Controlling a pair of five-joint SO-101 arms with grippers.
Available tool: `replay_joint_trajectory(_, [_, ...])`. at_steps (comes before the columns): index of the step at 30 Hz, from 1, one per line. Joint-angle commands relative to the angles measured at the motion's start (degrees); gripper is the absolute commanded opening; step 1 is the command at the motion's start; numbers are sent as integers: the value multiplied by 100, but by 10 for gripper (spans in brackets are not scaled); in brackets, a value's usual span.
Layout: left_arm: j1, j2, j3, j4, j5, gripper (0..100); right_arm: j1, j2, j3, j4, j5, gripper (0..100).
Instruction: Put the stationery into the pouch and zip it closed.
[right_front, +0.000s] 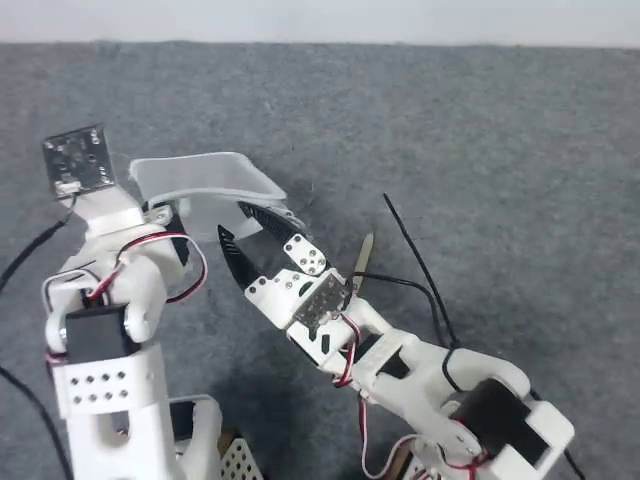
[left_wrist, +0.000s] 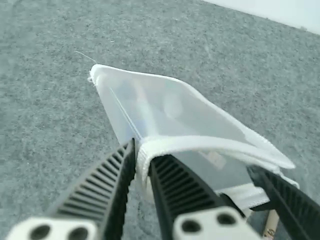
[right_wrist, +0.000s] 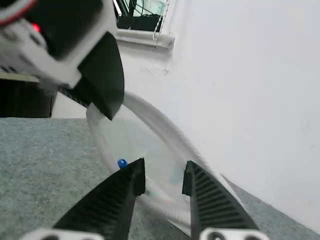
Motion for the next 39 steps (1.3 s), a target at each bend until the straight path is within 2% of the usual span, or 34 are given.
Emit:
replay_joint_trajectory(1, [-79,-114,-330,-26,-26,10,-13,-699,202,207,141,116])
replay_joint_trajectory(5, [-79,-114,-330,-26,-26,10,-4,-1499,264,1358,105,116])
replay_joint_trajectory(14, [-88,-114,-330,-35,-9,10,444,-3785,167,4312,-1160,116])
replay_joint_trajectory(20, [-97,-123,-330,-35,-9,10,831,-4752,-695,7073,-1714,115])
replay_joint_trajectory(23, [-158,-141,-330,-35,-9,10,1130,-4787,-1152,7960,-1996,115])
replay_joint_trajectory(26, [-325,-141,-321,-97,62,10,1376,-4787,-1407,8426,-2171,115])
replay_joint_trajectory(32, [-554,-141,-321,-123,158,10,1648,-4787,-1451,8602,-2189,115])
replay_joint_trajectory(39, [-756,-141,-277,-202,176,10,1833,-4787,-1459,9270,-2189,115])
